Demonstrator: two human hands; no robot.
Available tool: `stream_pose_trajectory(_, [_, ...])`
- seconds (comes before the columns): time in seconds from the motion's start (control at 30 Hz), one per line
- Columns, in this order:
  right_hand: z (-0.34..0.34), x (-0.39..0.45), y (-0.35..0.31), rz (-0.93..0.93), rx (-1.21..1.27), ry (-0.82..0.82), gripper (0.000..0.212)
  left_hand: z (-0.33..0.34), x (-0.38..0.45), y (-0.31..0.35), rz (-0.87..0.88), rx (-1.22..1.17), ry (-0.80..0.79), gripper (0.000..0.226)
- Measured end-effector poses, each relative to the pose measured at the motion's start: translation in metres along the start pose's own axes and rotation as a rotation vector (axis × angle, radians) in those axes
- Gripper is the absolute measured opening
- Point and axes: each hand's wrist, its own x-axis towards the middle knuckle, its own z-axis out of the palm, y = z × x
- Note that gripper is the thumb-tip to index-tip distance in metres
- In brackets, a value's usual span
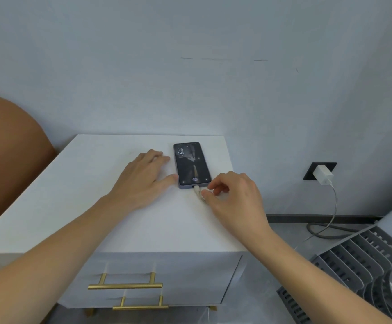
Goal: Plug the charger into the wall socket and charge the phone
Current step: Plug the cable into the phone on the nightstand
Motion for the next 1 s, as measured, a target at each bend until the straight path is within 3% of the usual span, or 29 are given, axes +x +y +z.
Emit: stream_pose_trajectory(1.0, [-0.0001,-0.0009,-0.0005,-0.003,-0.020,-0.010,0.008,-0.0013,-0.0042,0.0054,-0.010,-0.005,-0.012,0.090])
